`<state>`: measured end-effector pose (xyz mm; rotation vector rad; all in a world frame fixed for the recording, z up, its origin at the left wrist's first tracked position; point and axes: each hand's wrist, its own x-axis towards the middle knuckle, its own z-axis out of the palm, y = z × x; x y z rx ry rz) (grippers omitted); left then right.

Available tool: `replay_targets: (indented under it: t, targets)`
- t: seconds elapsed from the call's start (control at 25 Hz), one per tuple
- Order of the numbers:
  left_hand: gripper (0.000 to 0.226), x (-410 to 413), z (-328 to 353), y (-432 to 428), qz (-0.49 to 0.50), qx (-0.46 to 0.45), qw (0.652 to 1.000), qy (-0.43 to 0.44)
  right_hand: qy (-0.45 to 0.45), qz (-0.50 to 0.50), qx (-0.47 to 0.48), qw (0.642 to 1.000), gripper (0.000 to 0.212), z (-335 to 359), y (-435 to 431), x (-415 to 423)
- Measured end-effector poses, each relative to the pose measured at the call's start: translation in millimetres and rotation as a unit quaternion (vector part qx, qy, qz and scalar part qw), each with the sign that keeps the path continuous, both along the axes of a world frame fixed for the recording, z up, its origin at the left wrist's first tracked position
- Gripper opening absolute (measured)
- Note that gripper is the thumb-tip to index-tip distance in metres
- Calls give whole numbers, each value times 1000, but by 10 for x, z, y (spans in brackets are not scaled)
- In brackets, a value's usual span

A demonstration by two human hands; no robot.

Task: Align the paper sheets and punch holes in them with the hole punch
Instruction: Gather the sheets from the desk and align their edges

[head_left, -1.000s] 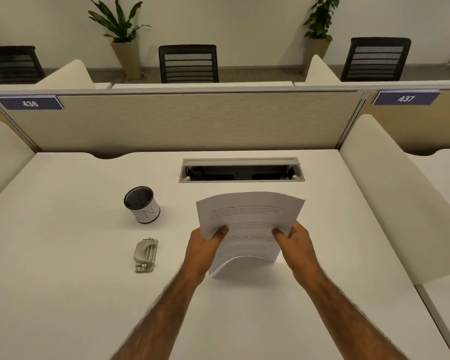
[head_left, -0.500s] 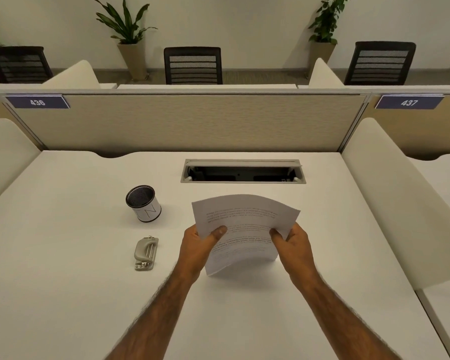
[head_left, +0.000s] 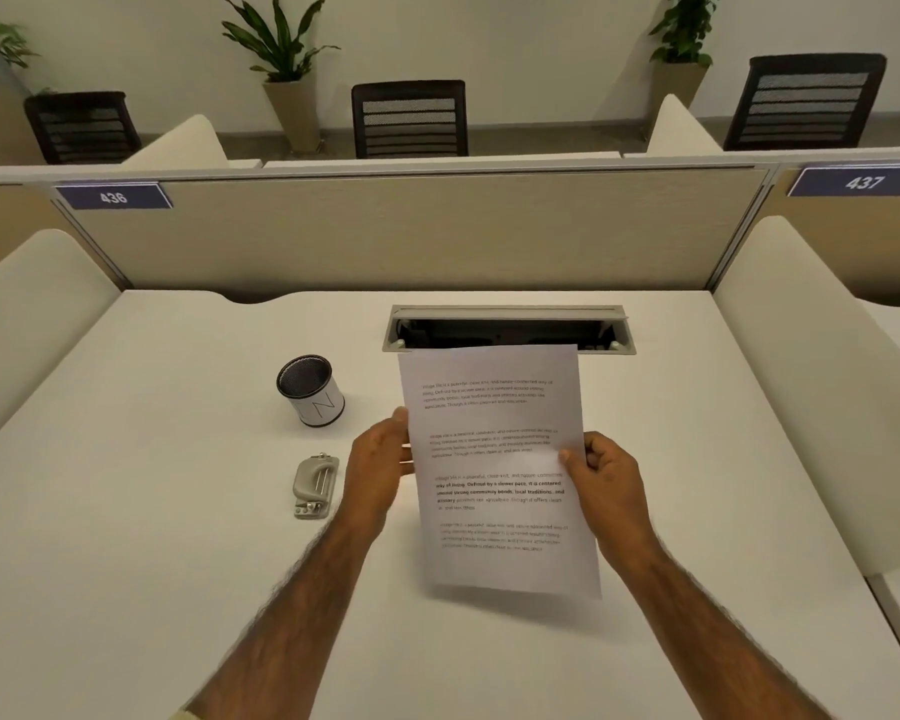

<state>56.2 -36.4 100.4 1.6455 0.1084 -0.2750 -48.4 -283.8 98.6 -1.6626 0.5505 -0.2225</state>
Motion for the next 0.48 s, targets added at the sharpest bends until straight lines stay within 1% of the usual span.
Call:
replay_targets:
  t: [0.04,0.08,0.12,0.16,0.2,0.24,0.28,0.36,0.4,0.48]
  targets:
    - [36,69,-50,144,41,31,999,7,9,-8,12,1000,13,-25,10,0]
    - [32,148,-125,327,80,85,993,2,19,-17,24,999,12,-51,26,-7]
    - [28,226,-220,535,109,164,980,-6,29,-29,34,999,12,-78,42,-19]
    - [25,293,-309,748,125,249,960,-12,36,-46,45,997,11,-107,60,-34]
    - [27,340,-382,937,130,316,940,-10,40,-63,55,996,11,-138,73,-55]
    - [32,371,-463,1094,127,358,925,0,42,-75,64,994,11,-166,90,-77]
    - [39,403,-541,1224,118,373,920,17,45,-85,70,993,10,-187,118,-99]
    - [43,474,-656,1377,99,355,928,55,52,-106,75,990,10,-228,194,-130]
    - [40,511,-709,1413,90,339,934,66,53,-118,76,989,10,-245,234,-146]
    - [27,550,-770,1446,72,325,940,72,56,-138,73,986,11,-266,306,-197]
